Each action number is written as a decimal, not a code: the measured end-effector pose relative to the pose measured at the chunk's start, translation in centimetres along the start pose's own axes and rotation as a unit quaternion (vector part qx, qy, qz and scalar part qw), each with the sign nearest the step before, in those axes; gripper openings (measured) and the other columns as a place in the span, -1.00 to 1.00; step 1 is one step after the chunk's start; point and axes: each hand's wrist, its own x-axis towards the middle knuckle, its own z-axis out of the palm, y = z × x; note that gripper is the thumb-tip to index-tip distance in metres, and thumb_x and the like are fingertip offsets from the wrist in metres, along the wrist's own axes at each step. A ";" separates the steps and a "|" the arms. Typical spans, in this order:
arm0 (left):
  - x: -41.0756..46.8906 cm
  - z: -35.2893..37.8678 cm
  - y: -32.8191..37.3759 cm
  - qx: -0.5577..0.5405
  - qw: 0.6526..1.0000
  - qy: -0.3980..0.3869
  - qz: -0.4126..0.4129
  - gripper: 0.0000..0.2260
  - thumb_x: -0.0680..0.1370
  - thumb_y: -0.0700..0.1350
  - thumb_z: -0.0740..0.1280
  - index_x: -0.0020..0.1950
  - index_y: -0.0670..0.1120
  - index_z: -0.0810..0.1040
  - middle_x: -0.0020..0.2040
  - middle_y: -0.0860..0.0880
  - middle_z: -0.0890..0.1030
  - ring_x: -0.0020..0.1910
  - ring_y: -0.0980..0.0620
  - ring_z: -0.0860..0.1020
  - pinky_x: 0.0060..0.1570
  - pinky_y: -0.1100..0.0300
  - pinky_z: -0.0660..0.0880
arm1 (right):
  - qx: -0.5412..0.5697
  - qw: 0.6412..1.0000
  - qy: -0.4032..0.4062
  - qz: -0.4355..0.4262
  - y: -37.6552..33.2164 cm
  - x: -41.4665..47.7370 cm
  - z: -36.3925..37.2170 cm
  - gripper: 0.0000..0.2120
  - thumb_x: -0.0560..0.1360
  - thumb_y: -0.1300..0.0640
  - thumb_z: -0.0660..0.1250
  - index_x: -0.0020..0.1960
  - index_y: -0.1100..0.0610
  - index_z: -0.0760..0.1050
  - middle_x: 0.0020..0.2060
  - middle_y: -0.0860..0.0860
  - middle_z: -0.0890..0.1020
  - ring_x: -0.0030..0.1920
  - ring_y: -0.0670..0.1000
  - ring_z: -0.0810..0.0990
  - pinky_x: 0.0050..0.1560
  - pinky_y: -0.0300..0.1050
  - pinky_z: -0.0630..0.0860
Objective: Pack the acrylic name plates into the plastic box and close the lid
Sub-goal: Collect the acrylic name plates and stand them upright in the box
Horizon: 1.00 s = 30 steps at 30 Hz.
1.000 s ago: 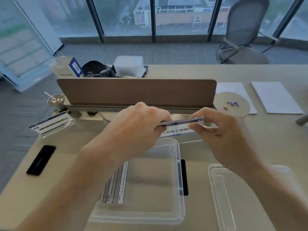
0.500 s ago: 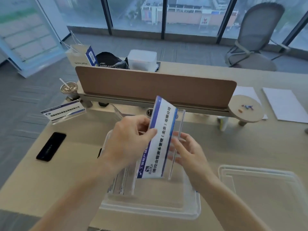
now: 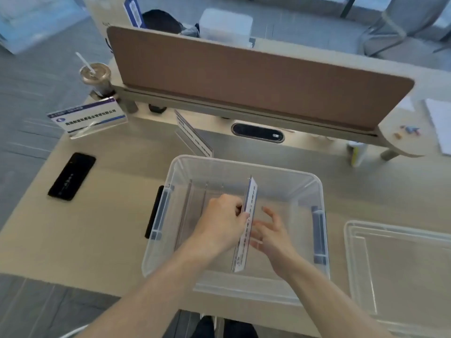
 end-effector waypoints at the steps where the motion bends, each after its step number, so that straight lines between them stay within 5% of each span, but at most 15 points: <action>1: 0.4 0.7 -0.6 0.009 1.000 0.003 -0.005 -0.85 0.57 -0.11 0.37 -0.13 -0.10 0.69 -0.21 -0.02 0.74 -0.17 -0.03 0.71 -0.13 -0.01 0.65 | -0.012 1.000 -0.003 0.006 0.6 0.9 0.1 -0.44 0.62 0.31 0.20 0.55 0.00 0.16 -0.20 -0.01 0.77 -0.05 0.09 0.69 0.07 0.05 0.57; 5: 2.0 3.2 -2.9 0.032 0.999 0.005 -0.030 -0.84 0.59 -0.09 0.38 -0.13 -0.12 0.68 -0.17 -0.05 0.74 -0.07 -0.04 0.71 -0.06 0.01 0.63 | -0.065 0.998 0.001 0.018 2.7 3.9 0.2 -0.39 0.60 0.24 0.29 0.58 -0.04 0.20 0.01 -0.09 0.68 0.05 -0.07 0.63 0.16 -0.06 0.50; 10: 3.0 4.9 -4.2 0.080 0.996 0.003 -0.044 -0.82 0.60 -0.06 0.37 -0.13 -0.12 0.63 -0.13 -0.10 0.72 0.00 -0.12 0.67 -0.03 -0.05 0.60 | -0.077 0.996 0.011 0.041 4.1 6.2 0.6 -0.55 0.65 0.20 0.23 0.53 0.08 0.32 0.31 -0.01 0.51 0.24 -0.02 0.51 0.42 0.06 0.42; 13: 3.3 5.3 -4.6 0.092 0.995 0.014 -0.048 -0.81 0.60 -0.04 0.36 -0.15 -0.10 0.59 -0.15 -0.09 0.70 -0.06 -0.14 0.67 -0.07 -0.05 0.60 | -0.074 0.996 0.005 0.052 4.4 7.4 0.9 -0.57 0.64 0.27 0.19 0.49 0.13 0.35 0.34 -0.09 0.49 0.16 -0.11 0.50 0.38 0.01 0.45; 17: 3.4 5.2 -5.0 0.078 0.995 0.014 -0.056 -0.83 0.62 -0.04 0.35 -0.12 -0.08 0.59 -0.11 -0.08 0.70 -0.05 -0.12 0.67 -0.05 -0.05 0.61 | -0.087 0.994 -0.001 0.070 4.9 8.6 1.3 -0.53 0.62 0.31 0.16 0.53 0.18 0.33 0.35 0.02 0.48 0.08 -0.09 0.51 0.03 -0.14 0.50; 21: 3.5 5.0 -5.2 0.076 0.995 0.016 -0.061 -0.80 0.61 -0.04 0.36 -0.19 -0.06 0.53 -0.17 -0.07 0.68 -0.12 -0.14 0.65 -0.11 -0.03 0.61 | -0.094 0.992 0.000 0.087 5.4 9.6 1.8 -0.51 0.59 0.34 0.16 0.50 0.17 0.36 0.30 0.04 0.53 0.07 -0.06 0.56 0.08 -0.09 0.52; 24: 3.5 5.0 -5.3 0.081 0.995 0.015 -0.063 -0.82 0.62 -0.03 0.35 -0.17 -0.02 0.50 -0.15 -0.06 0.67 -0.13 -0.13 0.63 -0.13 -0.01 0.60 | -0.096 0.991 -0.002 0.096 6.0 10.1 2.2 -0.47 0.56 0.35 0.16 0.52 0.14 0.35 0.39 0.09 0.53 0.29 0.06 0.56 0.28 0.07 0.52; 30: 3.4 5.2 -5.3 0.100 0.993 0.016 -0.058 -0.80 0.62 -0.04 0.34 -0.17 0.00 0.43 -0.22 -0.04 0.61 -0.18 -0.16 0.61 -0.27 0.08 0.48 | -0.094 0.990 0.001 0.103 6.2 10.3 2.2 -0.41 0.52 0.35 0.16 0.54 0.12 0.33 0.43 0.07 0.50 0.40 0.05 0.49 0.41 0.13 0.47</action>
